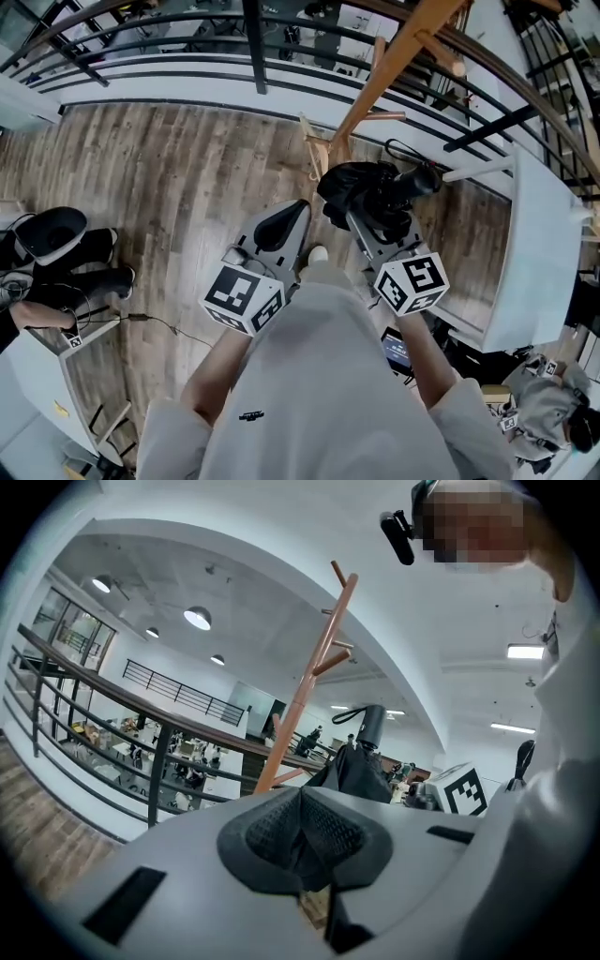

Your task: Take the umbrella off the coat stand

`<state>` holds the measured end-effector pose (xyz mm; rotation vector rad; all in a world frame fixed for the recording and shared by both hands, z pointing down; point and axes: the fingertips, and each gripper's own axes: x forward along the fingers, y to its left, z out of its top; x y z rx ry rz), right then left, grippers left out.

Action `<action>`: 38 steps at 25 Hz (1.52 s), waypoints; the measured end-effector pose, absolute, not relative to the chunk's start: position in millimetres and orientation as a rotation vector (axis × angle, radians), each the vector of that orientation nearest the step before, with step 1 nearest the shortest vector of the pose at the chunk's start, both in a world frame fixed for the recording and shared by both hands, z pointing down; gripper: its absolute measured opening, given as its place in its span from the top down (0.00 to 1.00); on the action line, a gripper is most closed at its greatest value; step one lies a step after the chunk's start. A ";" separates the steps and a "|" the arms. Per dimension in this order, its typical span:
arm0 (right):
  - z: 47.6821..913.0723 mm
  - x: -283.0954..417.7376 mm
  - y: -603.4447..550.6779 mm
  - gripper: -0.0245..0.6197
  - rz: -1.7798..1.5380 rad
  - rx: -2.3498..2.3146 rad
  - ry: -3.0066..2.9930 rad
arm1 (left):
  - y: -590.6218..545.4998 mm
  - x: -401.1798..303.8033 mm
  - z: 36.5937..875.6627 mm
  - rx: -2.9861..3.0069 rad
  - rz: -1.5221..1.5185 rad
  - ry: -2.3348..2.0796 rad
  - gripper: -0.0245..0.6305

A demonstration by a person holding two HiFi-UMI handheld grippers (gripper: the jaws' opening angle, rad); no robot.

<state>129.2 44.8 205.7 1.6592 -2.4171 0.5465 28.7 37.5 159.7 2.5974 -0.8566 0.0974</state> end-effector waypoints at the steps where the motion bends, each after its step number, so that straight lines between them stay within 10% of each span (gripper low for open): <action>1: 202.5 135.1 48.6 0.54 0.547 1.665 -2.418 | 40.7 32.7 154.6 2.610 0.093 -0.846 0.93; 38: 153.7 142.6 62.3 0.54 0.661 1.915 -2.325 | 25.8 24.0 126.4 2.703 0.068 -0.627 0.93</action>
